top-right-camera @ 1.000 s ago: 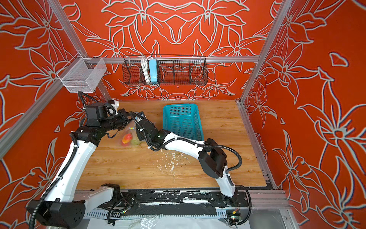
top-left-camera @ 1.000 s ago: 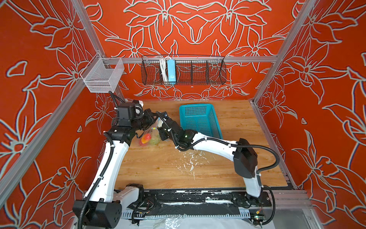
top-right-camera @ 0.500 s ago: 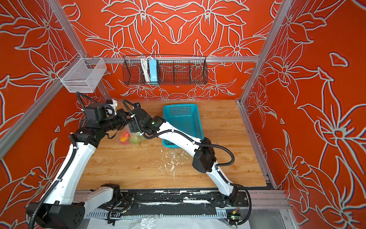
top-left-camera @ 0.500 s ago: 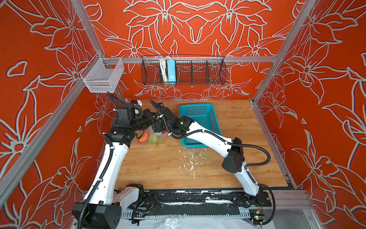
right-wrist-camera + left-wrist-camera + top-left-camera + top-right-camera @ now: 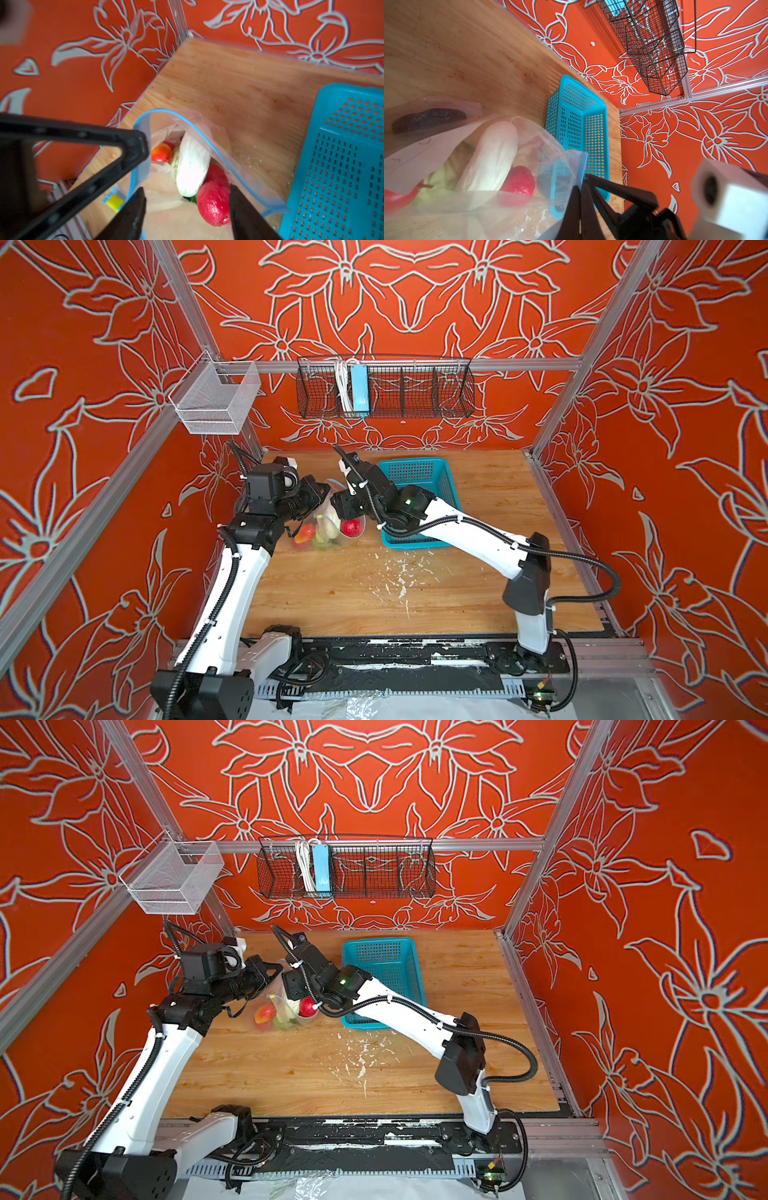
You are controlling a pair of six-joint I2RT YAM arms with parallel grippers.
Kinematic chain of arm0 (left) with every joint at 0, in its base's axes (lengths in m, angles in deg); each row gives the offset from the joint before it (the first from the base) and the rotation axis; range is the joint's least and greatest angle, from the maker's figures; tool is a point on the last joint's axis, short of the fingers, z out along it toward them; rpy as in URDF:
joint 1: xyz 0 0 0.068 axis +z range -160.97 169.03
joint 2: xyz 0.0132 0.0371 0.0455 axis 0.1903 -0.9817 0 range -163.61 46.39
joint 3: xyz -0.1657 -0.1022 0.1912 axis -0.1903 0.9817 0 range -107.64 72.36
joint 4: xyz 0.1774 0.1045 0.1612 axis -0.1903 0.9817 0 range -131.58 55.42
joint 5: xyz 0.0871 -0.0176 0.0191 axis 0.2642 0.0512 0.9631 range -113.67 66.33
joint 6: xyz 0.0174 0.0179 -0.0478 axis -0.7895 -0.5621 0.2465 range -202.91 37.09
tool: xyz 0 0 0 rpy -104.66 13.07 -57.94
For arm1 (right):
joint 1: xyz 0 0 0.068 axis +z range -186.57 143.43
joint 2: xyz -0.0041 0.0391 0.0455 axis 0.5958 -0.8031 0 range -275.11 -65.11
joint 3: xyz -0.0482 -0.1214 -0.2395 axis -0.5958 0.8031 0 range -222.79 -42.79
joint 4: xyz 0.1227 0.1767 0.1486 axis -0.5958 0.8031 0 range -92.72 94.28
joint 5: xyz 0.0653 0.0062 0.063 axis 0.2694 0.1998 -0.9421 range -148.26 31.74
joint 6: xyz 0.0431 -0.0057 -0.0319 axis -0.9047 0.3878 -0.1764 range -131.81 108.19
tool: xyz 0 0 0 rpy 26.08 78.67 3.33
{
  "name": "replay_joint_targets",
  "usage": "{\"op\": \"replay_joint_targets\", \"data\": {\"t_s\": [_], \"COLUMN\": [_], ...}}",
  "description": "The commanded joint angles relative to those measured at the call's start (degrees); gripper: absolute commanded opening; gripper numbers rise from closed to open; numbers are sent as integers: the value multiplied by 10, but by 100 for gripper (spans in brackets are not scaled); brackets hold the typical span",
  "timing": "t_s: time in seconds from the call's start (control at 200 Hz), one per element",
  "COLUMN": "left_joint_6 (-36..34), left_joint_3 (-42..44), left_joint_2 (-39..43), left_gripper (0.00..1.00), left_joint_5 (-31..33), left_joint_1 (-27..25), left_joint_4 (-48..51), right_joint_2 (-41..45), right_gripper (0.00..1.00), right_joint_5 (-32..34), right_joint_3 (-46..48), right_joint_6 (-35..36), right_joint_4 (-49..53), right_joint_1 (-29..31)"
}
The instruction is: Place the food in the zip-top bag and seal the zipper
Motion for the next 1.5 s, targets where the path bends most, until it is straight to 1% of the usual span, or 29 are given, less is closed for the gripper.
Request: {"op": "replay_joint_targets", "data": {"t_s": [0.0, 0.04, 0.095, 0.15, 0.195, 0.275, 0.345, 0.425, 0.505, 0.535, 0.57, 0.596, 0.621, 0.676, 0.706, 0.761, 0.806, 0.876, 0.966, 1.026, 1.181, 1.446, 1.496], "left_joint_6": [-11, -11, -14, -15, -15, -13, -12, -11, -11, -11, -11, -12, -15, -18, -19, -19, -19, -19, -19, -19, -21, -22, -21], "left_joint_3": [7, 8, 10, 13, 16, 22, 26, 28, 27, 26, 23, 19, 15, 9, 7, 6, 6, 5, 3, 2, 3, 2, 1], "left_joint_2": [15, 17, 18, 20, 22, 26, 28, 29, 30, 31, 29, 28, 26, 24, 24, 25, 28, 31, 32, 32, 34, 37, 36], "left_gripper": [0, 0, 0, 0, 0, 0, 0, 0, 0, 0, 0, 0, 0, 0, 0, 0, 0, 0, 0, 0, 0, 0, 0], "left_joint_5": [6, 6, 5, 6, 5, 1, 0, 0, -1, 1, 4, 7, 7, 9, 8, 8, 7, 7, 7, 6, 4, 8, 7], "left_joint_1": [-4, -4, -4, -4, -4, -4, -4, -4, -4, -4, -4, -4, -4, -4, -4, -4, -4, -4, -4, -4, -4, -4, -4], "left_joint_4": [-1, 0, 2, 6, 6, 4, 4, 4, 6, 7, 13, 19, 25, 33, 36, 36, 35, 35, 37, 39, 41, 43, 43], "right_joint_2": [63, 85, 108, 121, 128, 118, 95, 73, 69, 74, 84, 96, 107, 132, 143, 151, 149, 142, 131, 122, 88, 26, 15], "right_gripper": [63, 64, 66, 67, 69, 69, 67, 69, 69, 69, 70, 71, 75, 85, 89, 90, 90, 87, 81, 79, 66, 59, 54], "right_joint_5": [-54, -72, -91, -89, -96, -111, -132, -64, -41, -51, -82, -107, -117, -98, -96, -98, -88, -91, -88, -86, -53, -40, -37], "right_joint_3": [98, 132, 158, 164, 161, 124, 84, 44, 27, 30, 42, 60, 80, 124, 142, 153, 148, 137, 123, 113, 86, 33, 20], "right_joint_6": [22, 38, 65, 95, 124, 177, 266, 344, 383, 395, 424, 450, 475, 514, 535, 573, 588, 606, 628, 640, 682, 717, 724], "right_joint_4": [-137, -177, -202, -195, -183, -121, -58, 19, 60, 67, 71, 65, 52, 9, -7, -10, -8, 4, 4, 5, 10, 28, 35], "right_joint_1": [3, 3, 4, 5, 4, 4, 10, 34, 44, 45, 46, 47, 50, 59, 63, 67, 69, 70, 77, 82, 99, 110, 111]}}
